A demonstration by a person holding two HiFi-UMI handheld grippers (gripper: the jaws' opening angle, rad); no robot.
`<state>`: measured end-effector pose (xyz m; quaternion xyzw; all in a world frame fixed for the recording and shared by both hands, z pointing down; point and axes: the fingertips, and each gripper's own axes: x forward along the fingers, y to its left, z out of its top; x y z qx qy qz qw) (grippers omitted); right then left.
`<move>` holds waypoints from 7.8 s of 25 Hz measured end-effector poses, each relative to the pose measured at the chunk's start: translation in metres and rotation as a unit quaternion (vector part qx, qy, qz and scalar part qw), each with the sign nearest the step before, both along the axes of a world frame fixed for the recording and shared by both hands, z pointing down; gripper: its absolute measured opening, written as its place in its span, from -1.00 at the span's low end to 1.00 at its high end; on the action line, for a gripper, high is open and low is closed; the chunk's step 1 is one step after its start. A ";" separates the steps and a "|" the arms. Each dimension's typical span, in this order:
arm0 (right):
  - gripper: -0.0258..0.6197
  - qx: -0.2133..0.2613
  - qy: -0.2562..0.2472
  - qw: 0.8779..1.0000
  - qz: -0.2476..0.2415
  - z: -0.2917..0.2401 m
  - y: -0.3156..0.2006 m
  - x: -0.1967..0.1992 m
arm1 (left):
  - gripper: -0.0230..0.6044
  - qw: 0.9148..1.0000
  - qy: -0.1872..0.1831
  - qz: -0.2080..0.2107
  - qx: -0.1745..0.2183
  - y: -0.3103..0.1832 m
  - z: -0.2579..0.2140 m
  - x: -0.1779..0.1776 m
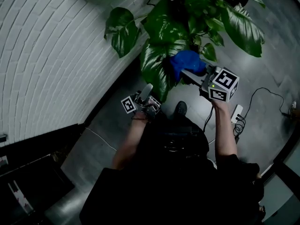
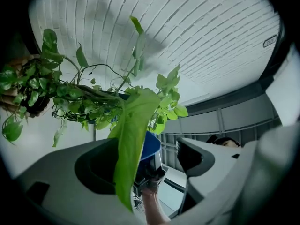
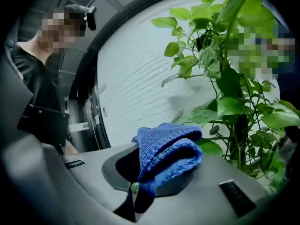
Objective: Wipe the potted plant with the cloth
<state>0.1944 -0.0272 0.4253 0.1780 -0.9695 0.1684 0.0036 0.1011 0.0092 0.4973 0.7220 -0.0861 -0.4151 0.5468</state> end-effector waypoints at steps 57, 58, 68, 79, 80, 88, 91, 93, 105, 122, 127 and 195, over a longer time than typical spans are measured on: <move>-0.73 -0.057 0.136 0.949 -0.279 0.124 0.173 -0.079 | 0.45 0.996 -0.054 -0.067 -0.016 0.006 -0.013 -0.022; -0.73 -0.067 0.119 0.952 -0.273 0.121 0.175 -0.077 | 0.46 0.996 -0.055 -0.072 -0.020 0.008 -0.011 -0.029; -0.73 -0.020 -0.031 0.957 -0.286 0.019 0.199 -0.095 | 0.45 0.994 -0.016 -0.100 -0.028 0.037 -0.006 -0.108; -0.73 -0.003 -0.087 0.970 -0.225 -0.034 0.227 -0.322 | 0.45 0.995 0.016 -0.094 0.015 0.081 -0.022 -0.311; -0.73 -0.007 -0.091 0.976 -0.199 -0.036 0.221 -0.330 | 0.45 0.995 0.019 -0.091 0.020 0.084 -0.025 -0.322; -0.73 -0.033 -0.152 0.988 0.009 -0.062 0.162 -0.314 | 0.45 0.997 0.016 -0.055 0.051 0.090 -0.052 -0.355; -0.73 -0.028 -0.158 0.986 0.052 -0.070 0.144 -0.295 | 0.45 0.998 0.020 -0.047 0.047 0.083 -0.051 -0.351; -0.73 -0.022 -0.157 0.985 0.073 -0.073 0.127 -0.282 | 0.45 0.998 0.019 -0.045 0.043 0.073 -0.047 -0.347; -0.73 0.032 -0.181 0.977 0.112 -0.110 -0.013 -0.195 | 0.45 0.998 -0.022 -0.059 0.031 -0.044 -0.040 -0.307; -0.73 0.001 -0.141 0.969 0.202 -0.079 -0.101 -0.124 | 0.45 0.992 -0.116 -0.042 -0.009 -0.151 -0.018 -0.234; -0.73 0.003 -0.100 0.966 0.240 -0.072 -0.115 -0.127 | 0.45 0.990 -0.138 -0.011 -0.012 -0.189 -0.007 -0.218; -0.73 -0.133 0.129 0.961 0.203 0.066 -0.170 -0.236 | 0.45 0.987 0.077 0.141 0.010 -0.237 -0.056 -0.195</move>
